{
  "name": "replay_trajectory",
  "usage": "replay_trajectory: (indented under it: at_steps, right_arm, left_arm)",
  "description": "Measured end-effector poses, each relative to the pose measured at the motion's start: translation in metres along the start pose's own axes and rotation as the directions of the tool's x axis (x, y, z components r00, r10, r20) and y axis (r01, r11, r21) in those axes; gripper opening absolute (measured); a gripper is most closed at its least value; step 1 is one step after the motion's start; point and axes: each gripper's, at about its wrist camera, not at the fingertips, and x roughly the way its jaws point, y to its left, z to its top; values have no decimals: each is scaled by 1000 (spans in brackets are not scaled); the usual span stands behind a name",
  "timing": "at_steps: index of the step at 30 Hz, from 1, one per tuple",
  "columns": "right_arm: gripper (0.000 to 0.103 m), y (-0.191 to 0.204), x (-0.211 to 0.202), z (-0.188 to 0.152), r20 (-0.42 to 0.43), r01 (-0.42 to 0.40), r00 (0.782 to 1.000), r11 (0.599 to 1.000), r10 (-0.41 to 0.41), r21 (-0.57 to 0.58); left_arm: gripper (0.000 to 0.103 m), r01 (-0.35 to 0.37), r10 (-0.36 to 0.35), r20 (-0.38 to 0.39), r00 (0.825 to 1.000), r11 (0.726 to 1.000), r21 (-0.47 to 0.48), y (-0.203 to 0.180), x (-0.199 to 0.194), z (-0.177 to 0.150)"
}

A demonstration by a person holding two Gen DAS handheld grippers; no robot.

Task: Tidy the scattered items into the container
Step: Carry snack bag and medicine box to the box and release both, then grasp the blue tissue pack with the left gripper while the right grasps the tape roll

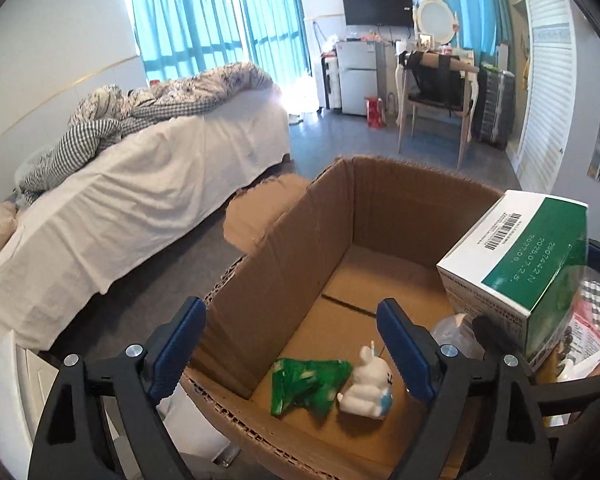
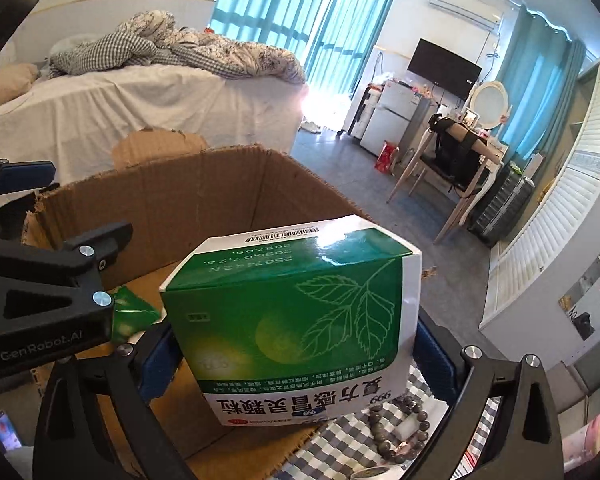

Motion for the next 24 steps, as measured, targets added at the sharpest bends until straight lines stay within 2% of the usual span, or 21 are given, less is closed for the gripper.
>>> replay_trajectory:
  at_steps: [3,11,18,22,24]
  right_arm:
    - [102,-6,-11,1,23,12,1000,1000,-13,17]
    - [103,-9,-36,10,89,19,996,1000,-20,9]
    - [103,-19,-53,13,126,42,991,998,-47,38]
    - [103,-38,-68,5,136,88,986,992,-100,85]
    - [103,-57,-79,-6,134,118,982,986,-134,121]
  left_arm:
    - [91,1,-1,5,1000,1000,-3,0,-4,2]
    - [91,13,-12,17,1000,997,-70,12,-19,6]
    - [92,3,-1,25,1000,998,-66,12,-27,7]
    - [92,30,-29,31,999,999,-41,3,-33,4]
    - [95,70,-69,42,997,997,-20,-6,-38,0]
